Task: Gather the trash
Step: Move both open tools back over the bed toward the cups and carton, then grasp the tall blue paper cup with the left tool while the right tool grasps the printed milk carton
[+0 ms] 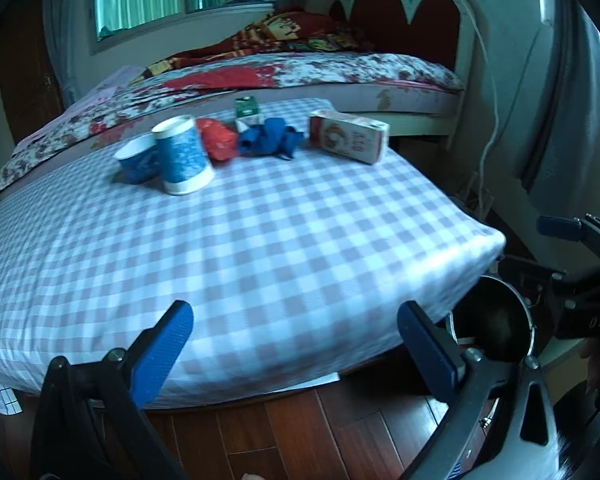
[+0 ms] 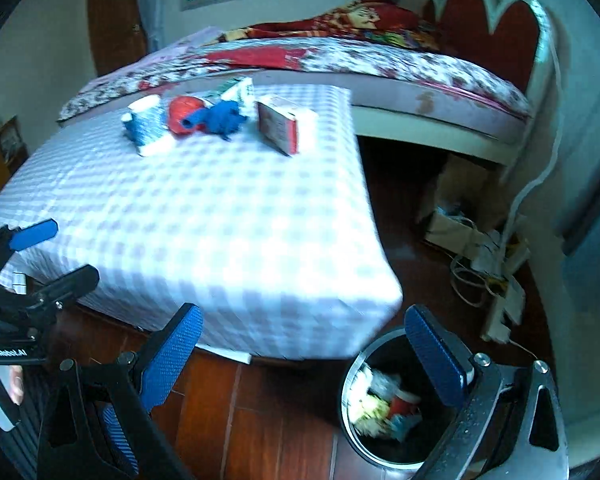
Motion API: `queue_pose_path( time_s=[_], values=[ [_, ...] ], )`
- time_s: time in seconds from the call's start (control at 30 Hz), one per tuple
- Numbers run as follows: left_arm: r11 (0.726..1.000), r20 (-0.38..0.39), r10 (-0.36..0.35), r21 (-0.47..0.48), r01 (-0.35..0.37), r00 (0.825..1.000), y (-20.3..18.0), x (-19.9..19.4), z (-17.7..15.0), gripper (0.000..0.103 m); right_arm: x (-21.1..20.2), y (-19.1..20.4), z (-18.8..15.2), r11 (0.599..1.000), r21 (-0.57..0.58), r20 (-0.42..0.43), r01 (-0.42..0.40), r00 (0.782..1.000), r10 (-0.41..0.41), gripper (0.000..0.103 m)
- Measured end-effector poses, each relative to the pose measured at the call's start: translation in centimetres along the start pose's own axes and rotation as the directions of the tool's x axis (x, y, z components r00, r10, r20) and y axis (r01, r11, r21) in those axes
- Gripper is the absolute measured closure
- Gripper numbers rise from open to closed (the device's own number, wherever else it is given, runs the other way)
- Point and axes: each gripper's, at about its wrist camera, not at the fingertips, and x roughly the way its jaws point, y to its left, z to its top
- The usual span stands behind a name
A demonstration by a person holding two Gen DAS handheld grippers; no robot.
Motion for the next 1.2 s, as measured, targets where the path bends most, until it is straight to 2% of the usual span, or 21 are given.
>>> queue_pose_path(
  time_s=[0.23,0.37,0.53,0.6,0.83,0.9,0.97,1.07,1.2],
  values=[
    [0.996,0.002,0.062,-0.07,-0.062,0.998,5.0,1.6,1.1,0.001,2.6,3.0,4.5,0.996,-0.053,0.032,-0.066,0.997,0.067,0.001],
    [0.992,-0.004,0.088,-0.093,-0.088,0.996,7.1,3.0,2.3,0.002,4.4,3.7,6.8,0.995,-0.065,0.039,-0.07,0.997,0.073,0.001],
    [0.99,-0.001,0.081,-0.115,-0.08,0.997,8.7,4.6,3.7,0.006,5.9,4.3,9.3,0.993,-0.089,0.062,-0.083,0.994,0.089,0.002],
    [0.99,-0.001,0.078,-0.119,-0.078,0.997,9.0,5.4,4.3,0.008,6.6,4.6,9.9,0.991,-0.102,0.062,-0.082,0.994,0.088,0.009],
    [0.989,-0.001,0.075,-0.128,-0.074,0.997,9.9,8.3,6.5,0.014,10.3,5.8,12.9,0.984,-0.119,0.051,-0.13,0.989,0.136,0.021],
    [0.988,-0.001,0.079,-0.132,-0.078,0.997,10.2,9.0,7.2,0.014,10.9,6.0,13.7,0.985,-0.137,0.054,-0.1,0.993,0.108,0.026],
    [0.987,0.005,0.08,-0.14,-0.079,0.997,10.5,9.5,7.6,0.014,10.7,5.0,14.4,0.99,-0.11,0.088,-0.088,0.991,0.098,0.026],
    [0.987,0.001,0.072,-0.146,-0.071,0.997,10.7,10.5,8.3,0.014,11.2,2.7,15.1,0.995,-0.096,0.109,-0.01,0.994,0.021,0.025],
    [0.985,-0.003,0.068,-0.156,-0.068,0.998,10.8,12.0,9.2,0.014,13.6,-0.2,15.5,0.999,-0.045,0.053,0.003,0.999,-0.001,0.024]
  ],
)
